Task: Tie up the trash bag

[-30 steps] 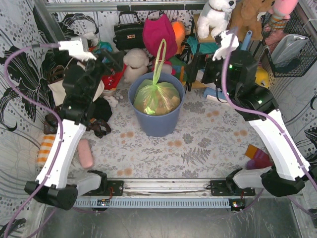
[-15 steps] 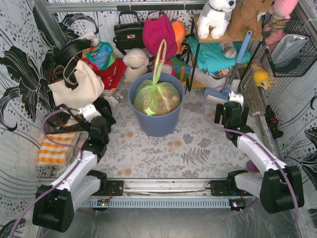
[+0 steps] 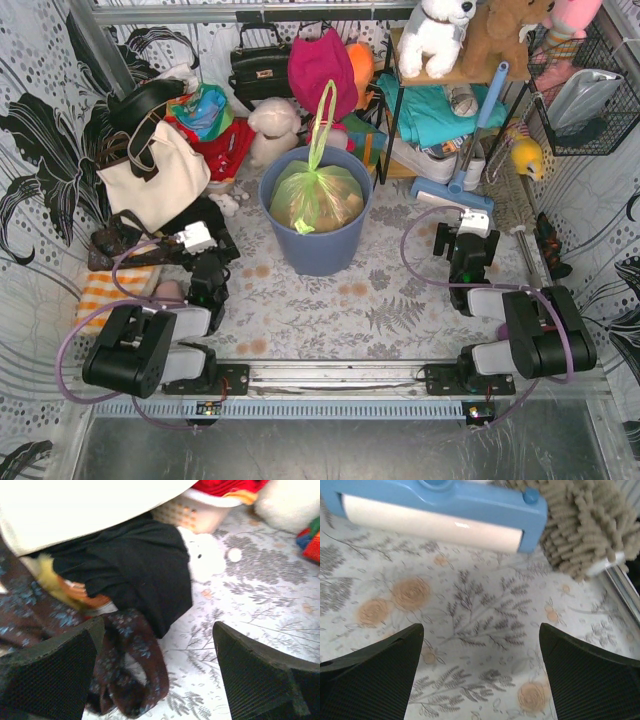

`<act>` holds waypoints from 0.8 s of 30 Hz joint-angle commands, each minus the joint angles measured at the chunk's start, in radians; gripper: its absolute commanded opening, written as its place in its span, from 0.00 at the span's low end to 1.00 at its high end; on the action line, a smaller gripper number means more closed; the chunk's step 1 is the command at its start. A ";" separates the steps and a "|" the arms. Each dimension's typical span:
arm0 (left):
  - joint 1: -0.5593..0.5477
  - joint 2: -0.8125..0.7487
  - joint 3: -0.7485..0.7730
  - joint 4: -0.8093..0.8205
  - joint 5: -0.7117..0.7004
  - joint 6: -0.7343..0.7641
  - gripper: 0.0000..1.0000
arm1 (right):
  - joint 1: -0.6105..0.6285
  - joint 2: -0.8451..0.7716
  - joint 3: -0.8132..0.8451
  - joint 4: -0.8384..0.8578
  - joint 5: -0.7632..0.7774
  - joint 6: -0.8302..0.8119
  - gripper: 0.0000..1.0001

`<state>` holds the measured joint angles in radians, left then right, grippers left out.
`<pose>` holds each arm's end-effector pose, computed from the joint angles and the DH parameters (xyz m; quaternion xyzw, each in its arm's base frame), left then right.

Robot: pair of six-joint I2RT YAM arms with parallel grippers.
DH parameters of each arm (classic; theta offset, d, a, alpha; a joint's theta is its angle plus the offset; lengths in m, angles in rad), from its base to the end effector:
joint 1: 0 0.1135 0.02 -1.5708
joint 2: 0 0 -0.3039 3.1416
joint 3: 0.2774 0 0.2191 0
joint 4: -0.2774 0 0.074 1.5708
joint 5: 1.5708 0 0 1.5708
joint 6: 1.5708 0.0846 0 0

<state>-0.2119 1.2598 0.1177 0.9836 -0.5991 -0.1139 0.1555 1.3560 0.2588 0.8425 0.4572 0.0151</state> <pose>0.2165 0.0022 0.2134 -0.1556 0.7355 0.1210 0.6482 0.2526 0.0018 0.2125 0.0842 0.7784 -0.1279 0.6088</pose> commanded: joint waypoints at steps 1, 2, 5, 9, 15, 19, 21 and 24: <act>0.023 0.094 0.002 0.320 0.180 0.063 0.98 | -0.011 0.037 -0.035 0.285 -0.109 -0.103 0.97; 0.025 0.125 -0.001 0.347 0.203 0.068 0.98 | -0.017 0.049 -0.050 0.324 -0.121 -0.107 0.97; 0.043 0.159 0.026 0.341 0.285 0.082 0.98 | -0.031 0.106 -0.059 0.397 -0.163 -0.111 0.97; 0.093 0.219 0.047 0.339 0.414 0.078 0.98 | -0.073 0.116 -0.055 0.392 -0.295 -0.107 0.97; 0.111 0.205 0.066 0.278 0.438 0.060 0.98 | -0.119 0.167 -0.100 0.504 -0.422 -0.101 0.97; 0.111 0.209 0.080 0.257 0.371 0.035 0.98 | -0.120 0.183 -0.068 0.472 -0.310 -0.060 0.97; 0.112 0.209 0.084 0.249 0.375 0.032 0.98 | -0.120 0.181 -0.083 0.490 -0.259 -0.052 0.97; 0.112 0.208 0.082 0.252 0.374 0.032 0.98 | -0.120 0.179 -0.068 0.453 -0.255 -0.041 0.97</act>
<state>-0.1089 1.4631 0.1818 1.2076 -0.2077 -0.0750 0.0422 1.5345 0.1703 1.2758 0.1593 -0.0647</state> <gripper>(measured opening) 0.977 0.969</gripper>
